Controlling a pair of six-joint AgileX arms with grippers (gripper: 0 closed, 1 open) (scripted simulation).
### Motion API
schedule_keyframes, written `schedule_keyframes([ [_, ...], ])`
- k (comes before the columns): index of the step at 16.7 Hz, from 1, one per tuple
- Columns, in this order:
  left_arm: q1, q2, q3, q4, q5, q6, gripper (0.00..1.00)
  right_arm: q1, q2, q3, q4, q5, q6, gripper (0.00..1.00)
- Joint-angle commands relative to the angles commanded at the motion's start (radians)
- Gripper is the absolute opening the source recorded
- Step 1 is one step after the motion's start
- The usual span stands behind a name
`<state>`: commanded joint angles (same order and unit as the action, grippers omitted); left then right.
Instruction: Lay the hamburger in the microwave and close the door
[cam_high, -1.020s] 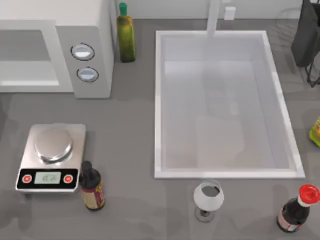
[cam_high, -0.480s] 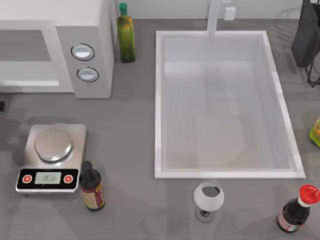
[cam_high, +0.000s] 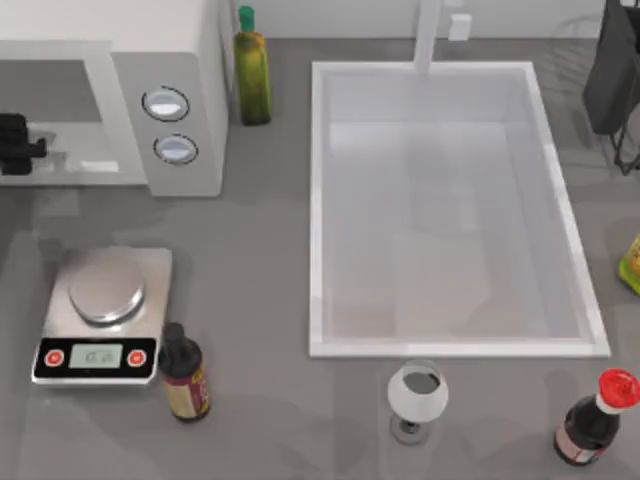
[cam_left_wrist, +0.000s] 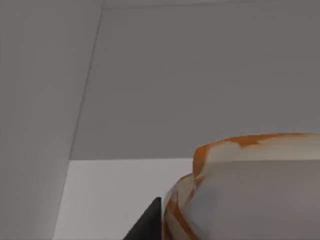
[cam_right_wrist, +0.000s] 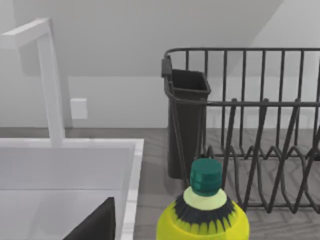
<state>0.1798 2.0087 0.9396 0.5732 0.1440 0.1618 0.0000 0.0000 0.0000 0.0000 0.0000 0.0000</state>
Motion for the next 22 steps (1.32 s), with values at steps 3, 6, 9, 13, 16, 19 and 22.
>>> schedule_keyframes([
  [3, -0.009, 0.068, -0.019, 0.184, 0.031, -0.051, 0.00, 0.000, 0.000, 0.000, 0.000, 0.000, 0.000, 1.00],
  [6, -0.013, 0.105, -0.030, 0.271, 0.048, -0.079, 0.00, 0.000, 0.000, 0.000, 0.000, 0.000, 0.000, 1.00],
  [9, -0.013, 0.109, -0.032, 0.279, 0.050, -0.081, 0.00, 0.000, 0.000, 0.000, 0.000, 0.000, 0.000, 1.00],
  [13, -0.008, 0.109, -0.019, 0.274, 0.048, -0.079, 0.00, 0.000, 0.000, 0.000, 0.000, 0.000, 0.000, 1.00],
  [16, -0.016, 0.144, 0.054, 0.254, 0.045, -0.078, 0.00, 0.000, 0.000, 0.000, 0.000, 0.000, 0.000, 1.00],
  [19, -0.029, 0.209, 0.183, 0.214, 0.042, -0.079, 0.00, 0.000, 0.000, 0.000, 0.000, 0.000, 0.000, 1.00],
  [22, -0.043, 0.292, 0.342, 0.161, 0.037, -0.081, 0.00, 0.000, 0.000, 0.000, 0.000, 0.000, 0.000, 1.00],
])
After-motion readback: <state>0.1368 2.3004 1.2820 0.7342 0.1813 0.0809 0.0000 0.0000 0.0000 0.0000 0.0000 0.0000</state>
